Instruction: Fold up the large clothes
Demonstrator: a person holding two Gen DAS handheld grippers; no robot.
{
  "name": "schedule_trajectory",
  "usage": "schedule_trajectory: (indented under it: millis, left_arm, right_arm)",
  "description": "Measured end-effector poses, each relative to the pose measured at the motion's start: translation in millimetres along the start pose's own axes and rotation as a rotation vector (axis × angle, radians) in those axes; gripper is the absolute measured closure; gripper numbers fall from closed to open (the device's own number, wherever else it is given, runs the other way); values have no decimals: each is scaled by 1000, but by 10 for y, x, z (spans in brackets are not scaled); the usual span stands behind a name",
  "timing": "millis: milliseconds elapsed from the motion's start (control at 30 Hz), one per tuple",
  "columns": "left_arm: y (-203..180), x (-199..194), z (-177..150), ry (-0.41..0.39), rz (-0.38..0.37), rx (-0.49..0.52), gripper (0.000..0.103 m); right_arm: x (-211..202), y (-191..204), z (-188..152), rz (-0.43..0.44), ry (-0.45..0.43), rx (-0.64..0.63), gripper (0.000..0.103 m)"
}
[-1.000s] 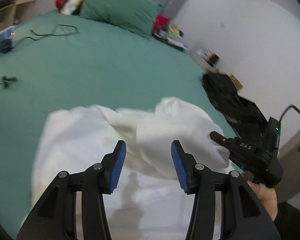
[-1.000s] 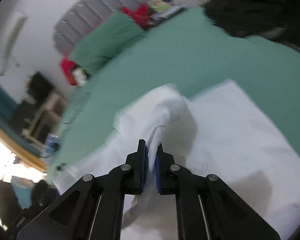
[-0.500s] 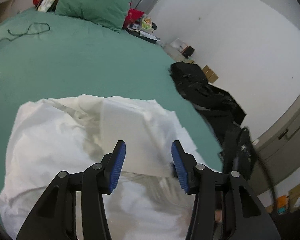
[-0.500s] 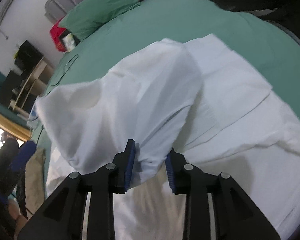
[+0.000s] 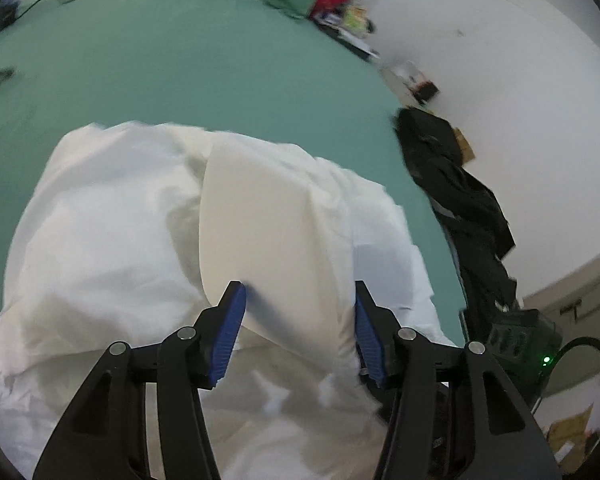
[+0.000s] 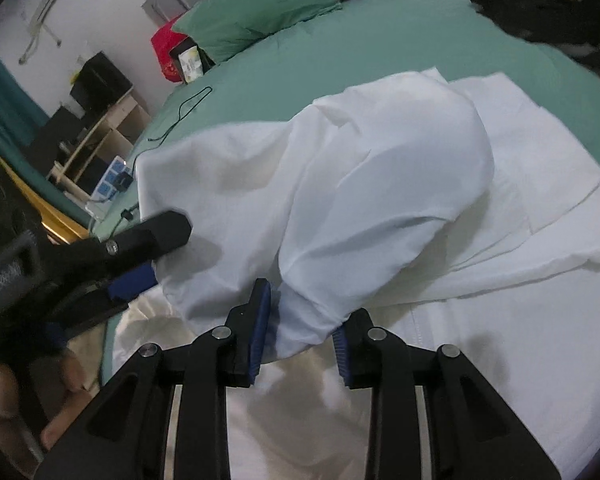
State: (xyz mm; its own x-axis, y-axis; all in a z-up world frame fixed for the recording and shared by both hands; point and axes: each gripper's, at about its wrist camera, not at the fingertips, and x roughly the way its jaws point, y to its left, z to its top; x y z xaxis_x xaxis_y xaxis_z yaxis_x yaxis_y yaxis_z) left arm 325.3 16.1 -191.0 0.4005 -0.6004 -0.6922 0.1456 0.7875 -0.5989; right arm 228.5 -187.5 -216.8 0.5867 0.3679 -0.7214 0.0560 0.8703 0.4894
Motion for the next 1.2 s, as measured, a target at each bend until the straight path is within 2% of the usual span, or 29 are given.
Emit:
schedule_trajectory:
  millis: [100, 267, 300, 333, 367, 400, 467, 533, 600, 700, 767, 800, 867, 900, 967, 1033, 1100, 1200]
  left_arm:
    - [126, -42, -3, -10, -9, -33, 47]
    - [201, -127, -77, -32, -14, -28, 47]
    - [198, -143, -92, -41, -16, -20, 50]
    - [187, -161, -104, -52, -28, -5, 58]
    - [148, -160, -102, -54, -49, 22, 75]
    - [100, -170, -99, -62, -42, 45, 82]
    - [-18, -244, -67, -116, -20, 114, 89]
    - [-102, -287, -12, -165, -10, 156, 90]
    - [-133, -277, 47, -187, -8, 161, 90]
    - [-107, -159, 81, -186, -22, 138, 90]
    - [-9, 61, 20, -98, -34, 93, 90]
    - [82, 188, -22, -41, -50, 31, 89]
    - [241, 379, -114, 42, -70, -82, 88]
    - [287, 437, -156, 64, -49, -101, 85]
    - [315, 465, -198, 67, -6, -90, 84]
    - [292, 424, -194, 55, 20, -66, 81]
    - [250, 353, -178, 30, 77, -33, 75]
    - [202, 217, -163, 0, 136, -8, 70]
  right_arm:
    - [-6, -143, 103, 23, 21, 78, 74]
    - [74, -499, 272, 155, 31, 286, 74]
    - [97, -560, 262, 187, 44, 317, 84]
    - [131, -594, 269, 224, 46, 345, 94]
    - [126, -600, 293, 238, 33, 351, 94]
    - [69, -548, 327, 238, 4, 322, 94]
    - [-103, -403, 396, 239, -61, 236, 95]
    - [-323, -217, 526, 238, -148, 118, 95]
    - [-435, -87, 643, 236, -200, 35, 95]
    - [-472, -20, 750, 182, -233, -67, 95]
    - [-392, -61, 723, 119, -214, -101, 95]
    - [-313, -144, 660, 81, -171, -95, 95]
    - [-200, -315, 539, 23, -102, -51, 94]
    - [-136, -426, 477, -7, -68, -14, 91]
    - [-27, -692, 369, -41, 17, 82, 85]
    - [-72, -854, 310, 9, 21, 142, 79]
    - [-158, -820, 337, -64, 28, 97, 58]
    - [-382, -719, 386, -170, 8, 4, 55]
